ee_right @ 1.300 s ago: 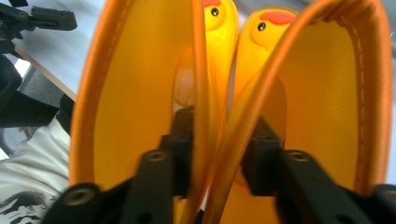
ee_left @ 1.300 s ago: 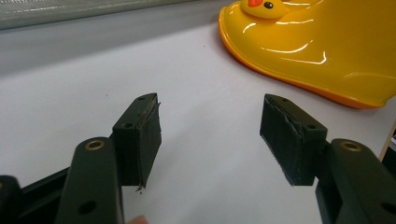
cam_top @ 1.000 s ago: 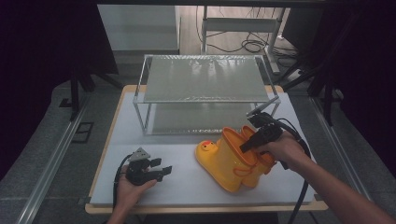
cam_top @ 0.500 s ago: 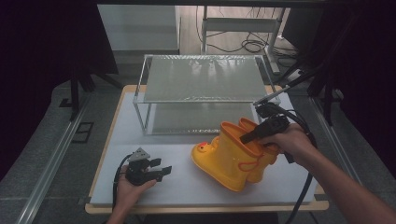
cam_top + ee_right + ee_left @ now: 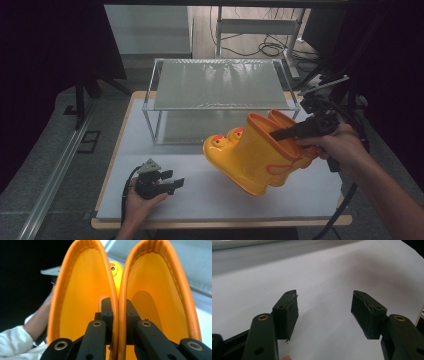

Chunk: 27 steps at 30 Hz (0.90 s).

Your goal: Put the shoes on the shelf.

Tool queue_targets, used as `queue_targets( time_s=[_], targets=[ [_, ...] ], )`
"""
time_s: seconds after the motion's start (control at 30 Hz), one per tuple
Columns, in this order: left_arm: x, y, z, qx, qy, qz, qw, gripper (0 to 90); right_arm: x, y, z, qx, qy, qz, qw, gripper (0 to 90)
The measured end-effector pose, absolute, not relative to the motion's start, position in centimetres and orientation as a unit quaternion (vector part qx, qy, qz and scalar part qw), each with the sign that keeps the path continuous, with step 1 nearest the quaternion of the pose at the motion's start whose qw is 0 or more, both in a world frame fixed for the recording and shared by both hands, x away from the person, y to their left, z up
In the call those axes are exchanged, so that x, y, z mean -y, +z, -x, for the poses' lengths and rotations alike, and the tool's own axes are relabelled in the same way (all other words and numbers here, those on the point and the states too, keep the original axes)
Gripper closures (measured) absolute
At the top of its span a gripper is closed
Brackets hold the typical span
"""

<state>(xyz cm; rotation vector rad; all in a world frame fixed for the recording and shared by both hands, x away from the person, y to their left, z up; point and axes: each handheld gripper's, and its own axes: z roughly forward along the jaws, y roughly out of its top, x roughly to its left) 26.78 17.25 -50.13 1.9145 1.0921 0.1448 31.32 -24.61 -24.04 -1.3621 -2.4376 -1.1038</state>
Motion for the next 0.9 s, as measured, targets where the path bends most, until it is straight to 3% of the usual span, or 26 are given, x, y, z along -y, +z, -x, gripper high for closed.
queue_targets(
  time_s=[0.3,0.7,0.9],
  targets=[
    [-17.0,-50.2,-26.8,-0.441,0.058,-0.775,0.448,38.4,25.8,-21.9,-31.1,0.8,-0.393,0.45,0.053,82.7],
    [-17.1,-50.2,-26.9,-0.441,0.058,-0.776,0.448,38.4,26.0,-22.8,-32.0,0.801,-0.377,0.462,0.041,82.7],
    [-17.2,-50.2,-26.9,-0.441,0.057,-0.775,0.449,38.4,26.1,-21.7,-31.9,0.797,-0.392,0.457,0.04,82.7]
  ],
)
